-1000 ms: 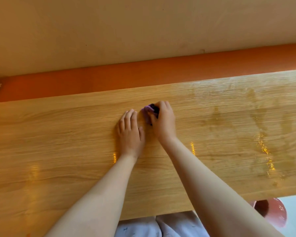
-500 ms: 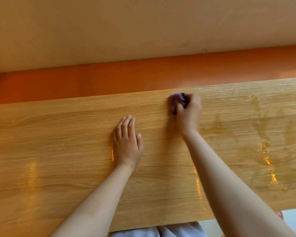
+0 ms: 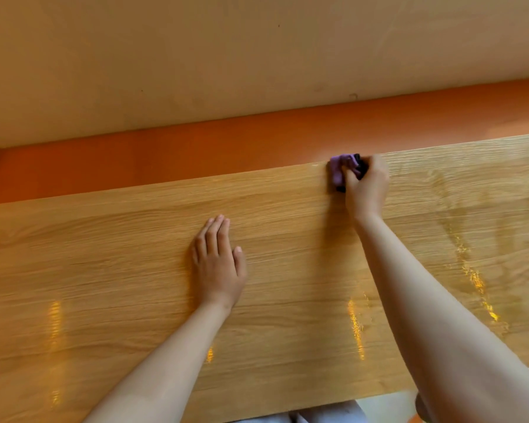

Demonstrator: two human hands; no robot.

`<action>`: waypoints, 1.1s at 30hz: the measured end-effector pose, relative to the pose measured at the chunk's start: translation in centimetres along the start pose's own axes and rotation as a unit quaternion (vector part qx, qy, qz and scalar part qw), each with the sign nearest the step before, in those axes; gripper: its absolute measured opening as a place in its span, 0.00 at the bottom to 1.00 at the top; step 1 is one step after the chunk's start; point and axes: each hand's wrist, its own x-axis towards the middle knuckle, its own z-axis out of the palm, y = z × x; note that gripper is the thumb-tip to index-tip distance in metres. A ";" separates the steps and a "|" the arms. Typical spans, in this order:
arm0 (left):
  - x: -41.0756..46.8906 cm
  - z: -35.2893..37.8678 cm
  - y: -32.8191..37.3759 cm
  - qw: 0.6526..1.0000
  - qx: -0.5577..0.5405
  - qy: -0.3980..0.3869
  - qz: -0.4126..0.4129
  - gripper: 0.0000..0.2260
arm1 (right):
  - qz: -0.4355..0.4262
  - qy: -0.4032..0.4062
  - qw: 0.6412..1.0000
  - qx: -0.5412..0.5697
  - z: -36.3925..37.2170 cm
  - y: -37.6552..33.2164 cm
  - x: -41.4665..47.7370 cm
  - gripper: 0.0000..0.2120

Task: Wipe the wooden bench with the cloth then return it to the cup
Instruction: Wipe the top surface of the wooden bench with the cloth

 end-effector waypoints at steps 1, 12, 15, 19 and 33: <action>0.0 0.0 0.0 1.000 0.001 -0.001 0.000 0.24 | 0.015 0.014 1.000 -0.005 -0.8 0.6 0.5 0.09; -0.3 -0.2 0.4 0.999 0.039 -0.020 -0.012 0.25 | -0.139 -0.192 0.971 0.018 5.0 -5.0 -2.7 0.08; -0.2 -0.2 0.5 0.998 0.050 -0.023 -0.005 0.25 | -0.140 -0.183 0.973 0.020 2.8 -3.1 -0.6 0.06; -0.5 -0.3 1.7 0.999 0.028 0.010 -0.029 0.24 | -0.131 -0.158 0.979 0.013 -2.0 1.0 4.2 0.06; -11.2 3.3 10.3 0.998 -0.025 -0.035 -0.039 0.23 | -0.303 -0.373 0.870 -0.107 -6.5 2.9 4.6 0.13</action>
